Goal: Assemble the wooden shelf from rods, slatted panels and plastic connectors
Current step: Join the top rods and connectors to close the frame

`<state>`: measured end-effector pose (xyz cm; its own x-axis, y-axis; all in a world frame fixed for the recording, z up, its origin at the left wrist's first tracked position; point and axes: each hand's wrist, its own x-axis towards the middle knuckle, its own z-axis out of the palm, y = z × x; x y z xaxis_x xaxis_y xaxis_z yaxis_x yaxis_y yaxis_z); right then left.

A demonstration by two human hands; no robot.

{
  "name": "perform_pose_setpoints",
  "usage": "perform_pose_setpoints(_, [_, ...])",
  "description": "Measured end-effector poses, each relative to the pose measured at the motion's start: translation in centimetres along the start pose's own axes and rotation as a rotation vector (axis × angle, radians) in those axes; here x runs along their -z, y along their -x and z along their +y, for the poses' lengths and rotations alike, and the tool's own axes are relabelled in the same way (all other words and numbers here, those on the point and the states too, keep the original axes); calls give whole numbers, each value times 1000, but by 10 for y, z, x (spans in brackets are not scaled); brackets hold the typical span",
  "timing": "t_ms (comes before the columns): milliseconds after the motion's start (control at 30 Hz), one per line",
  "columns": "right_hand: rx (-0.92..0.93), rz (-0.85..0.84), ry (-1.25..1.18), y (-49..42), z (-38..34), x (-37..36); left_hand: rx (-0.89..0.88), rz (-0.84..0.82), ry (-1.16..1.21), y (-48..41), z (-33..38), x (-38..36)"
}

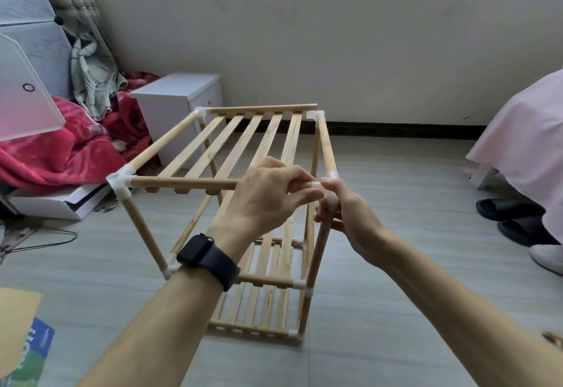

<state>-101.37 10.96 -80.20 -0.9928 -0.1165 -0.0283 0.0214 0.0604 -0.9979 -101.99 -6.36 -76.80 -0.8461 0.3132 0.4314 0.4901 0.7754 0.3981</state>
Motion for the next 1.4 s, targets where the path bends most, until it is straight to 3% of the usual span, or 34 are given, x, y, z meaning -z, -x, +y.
perform_pose_setpoints(300, [18, -40, 15, 3, 0, -7, -134, -2, -66, 11, -6, 7])
perform_pose_setpoints(467, [9, -83, 65, 6, 0, -8, -40, -56, 54, 8, -13, 13])
perform_pose_setpoints(633, [39, -119, 103, 12, -2, -11, -63, -68, 66, 5, -10, 11])
perform_pose_setpoints(800, [-69, -164, 10, 13, 3, -4, -6, -45, 16, 10, -9, 10])
perform_pose_setpoints(1000, [-76, 112, -10, 3, 6, 6, 132, 145, 32, 24, -31, 30])
perform_pose_setpoints(1133, [-18, 243, 7, -6, 6, 20, 320, -46, 295, 36, -66, 74])
perform_pose_setpoints(1167, [-16, 261, 18, -9, 6, 23, 393, -86, 226, 35, -70, 87])
perform_pose_setpoints(1233, [-17, 284, 32, -14, 4, 25, 474, -139, -165, 28, -69, 102])
perform_pose_setpoints(1300, [10, 265, 43, -20, 0, 27, 441, -153, -444, 18, -51, 103])
perform_pose_setpoints(1400, [39, 201, 5, -28, -4, 27, 357, -210, -288, 8, -8, 75])
